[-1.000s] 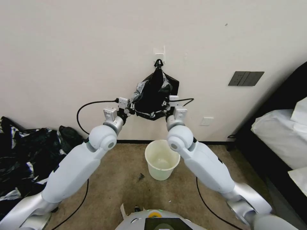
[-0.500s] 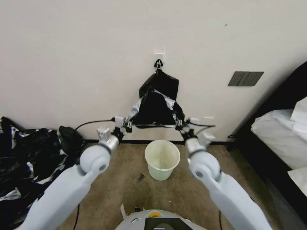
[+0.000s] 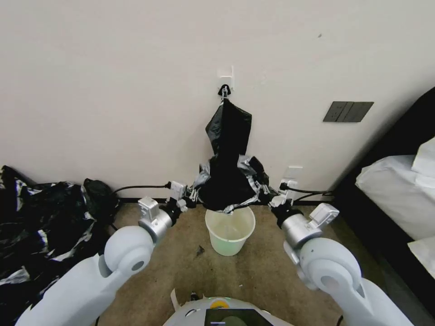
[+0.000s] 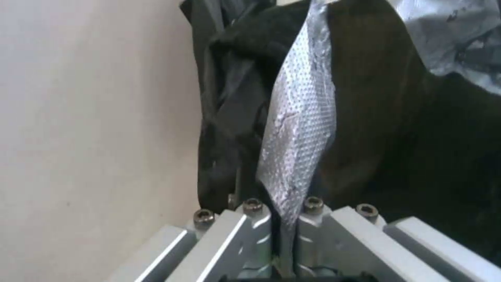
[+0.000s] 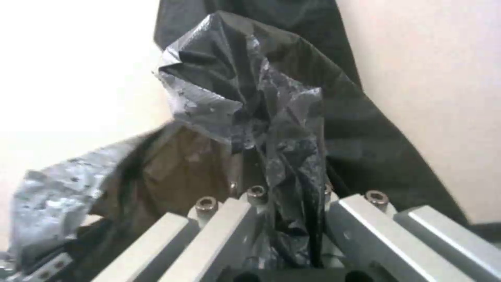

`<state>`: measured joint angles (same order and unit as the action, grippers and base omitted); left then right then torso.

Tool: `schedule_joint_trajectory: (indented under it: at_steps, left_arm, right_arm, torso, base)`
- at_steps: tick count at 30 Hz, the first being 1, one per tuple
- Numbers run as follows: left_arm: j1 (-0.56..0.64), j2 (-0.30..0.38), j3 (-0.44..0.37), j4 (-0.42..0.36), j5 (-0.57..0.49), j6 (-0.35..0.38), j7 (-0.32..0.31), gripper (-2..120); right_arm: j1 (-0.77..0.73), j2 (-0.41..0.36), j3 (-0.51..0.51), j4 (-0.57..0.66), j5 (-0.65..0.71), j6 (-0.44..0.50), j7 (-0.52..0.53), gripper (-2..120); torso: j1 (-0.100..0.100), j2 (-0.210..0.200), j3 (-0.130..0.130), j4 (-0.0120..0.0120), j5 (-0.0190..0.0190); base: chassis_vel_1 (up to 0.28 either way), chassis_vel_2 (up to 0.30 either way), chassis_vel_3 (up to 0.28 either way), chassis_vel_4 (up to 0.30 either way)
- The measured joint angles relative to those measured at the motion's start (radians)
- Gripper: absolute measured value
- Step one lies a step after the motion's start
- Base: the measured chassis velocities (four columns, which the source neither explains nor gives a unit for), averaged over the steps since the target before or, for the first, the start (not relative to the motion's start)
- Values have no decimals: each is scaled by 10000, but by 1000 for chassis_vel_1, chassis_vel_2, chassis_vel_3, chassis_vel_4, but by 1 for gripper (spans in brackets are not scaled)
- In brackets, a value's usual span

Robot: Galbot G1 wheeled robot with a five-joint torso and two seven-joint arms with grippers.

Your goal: Place a trash bag onto the trash bin.

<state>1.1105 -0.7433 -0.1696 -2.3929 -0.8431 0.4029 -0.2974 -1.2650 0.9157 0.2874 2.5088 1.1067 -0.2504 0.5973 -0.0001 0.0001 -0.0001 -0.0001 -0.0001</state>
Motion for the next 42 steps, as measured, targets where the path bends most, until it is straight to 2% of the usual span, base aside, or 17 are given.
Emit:
schedule_joint_trajectory:
  at_steps: [8,12,14,16,19,25,29,33,38,40,42]
  left_arm:
    - [453,-295,126,102,240,-12,6,0]
    - [881,-413,-231,18,397,-28,4,0]
    - [1180,-334,-662,-228,412,-28,-28,0]
    - [1404,-178,-959,-370,414,-28,-58,0]
    - [1494,-113,-979,-354,455,-54,-56,0]
    - [1264,-362,-324,135,572,-80,192,0]
    - [698,-711,673,971,582,-276,478,0]
    - [285,-981,1261,1585,747,-443,612,0]
    - [148,-1232,1641,2081,1192,-684,627,0]
    - [279,-1247,1629,2045,1267,-707,611,0]
    - [926,-1293,1374,1736,1495,-726,606,0]
  right_arm:
    - [59,405,-604,-391,16,8,41,0]
    - [255,683,-1111,-464,600,58,253,0]
    - [581,820,-1411,-335,1229,75,710,0]
    - [870,882,-1495,-324,1619,67,984,0]
    - [1010,950,-1422,-603,1917,64,1231,0]
    - [783,1163,-900,-1290,2566,63,1706,0]
    - [130,1181,-181,-1618,2536,43,1679,0]
    - [-421,1243,98,-1728,2367,41,1564,0]
    - [-784,1701,-396,-1937,1755,160,1762,0]
    - [-823,1837,-559,-1932,1642,207,1946,0]
    - [-919,2076,-800,-1826,1518,288,2382,0]
  torso:
    - [1,0,1,2,0]
    - [1,0,1,0,-1]
    - [1,0,0,3,0]
    - [1,0,1,4,0]
    - [1,0,1,4,0]
    - [1,0,1,1,0]
    - [2,0,2,-1,1]
    - [2,0,2,-1,1]
    - [2,0,2,-1,1]
    - [2,0,2,-1,2]
    - [1,-1,1,2,0]
  base:
    - [0,0,0,0]
    - [0,0,0,0]
    - [0,0,0,0]
    - [0,0,0,0]
    - [0,0,0,0]
    - [0,0,0,0]
    - [0,0,0,0]
    - [0,0,0,0]
    - [0,0,0,0]
    - [0,0,0,0]
    - [0,0,0,0]
